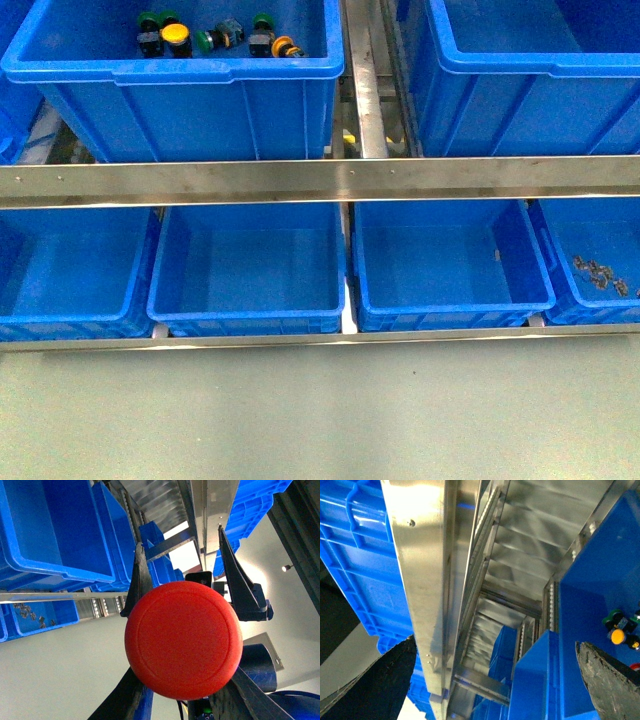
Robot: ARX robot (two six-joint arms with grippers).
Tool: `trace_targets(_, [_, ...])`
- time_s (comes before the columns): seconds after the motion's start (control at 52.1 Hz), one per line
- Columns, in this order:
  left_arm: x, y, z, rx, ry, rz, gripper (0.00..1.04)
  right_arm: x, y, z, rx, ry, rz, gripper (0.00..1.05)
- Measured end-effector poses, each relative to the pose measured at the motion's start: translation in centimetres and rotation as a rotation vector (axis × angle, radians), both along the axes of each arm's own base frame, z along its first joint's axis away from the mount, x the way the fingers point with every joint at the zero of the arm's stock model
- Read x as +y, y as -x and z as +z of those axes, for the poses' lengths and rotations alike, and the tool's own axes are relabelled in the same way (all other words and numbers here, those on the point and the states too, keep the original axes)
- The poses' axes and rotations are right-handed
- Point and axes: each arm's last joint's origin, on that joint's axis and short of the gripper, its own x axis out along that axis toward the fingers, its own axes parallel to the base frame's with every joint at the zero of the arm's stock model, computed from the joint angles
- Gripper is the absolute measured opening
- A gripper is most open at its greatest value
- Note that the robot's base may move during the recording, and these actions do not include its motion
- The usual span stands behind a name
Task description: Pick red and yellow buttons and place in box
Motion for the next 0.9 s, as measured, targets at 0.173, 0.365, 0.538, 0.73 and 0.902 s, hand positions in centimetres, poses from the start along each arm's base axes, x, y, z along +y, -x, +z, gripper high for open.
trace_targets(0.173, [0.1,0.3,-0.2,0.005,-0.004,0.003,0.22,0.2,0.1,0.0,-0.005,0.016,0.044,0.97])
trace_targets(0.365, [0.2,0.5,-0.1,-0.007,-0.008,0.007,0.22,0.7,0.3,0.0,-0.012,0.039,0.111,0.97])
trace_targets(0.538, [0.5,1.5,0.0,-0.018,-0.006,0.006,0.22,1.0,0.4,0.0,-0.014,0.045,0.134,0.97])
trace_targets(0.73, [1.1,2.2,-0.2,-0.015,-0.010,0.014,0.22,1.4,0.6,0.0,-0.018,0.054,0.168,0.97])
trace_targets(0.902, [1.7,2.3,0.1,-0.018,-0.007,0.039,0.22,3.9,2.1,-0.6,-0.034,0.126,0.348,0.97])
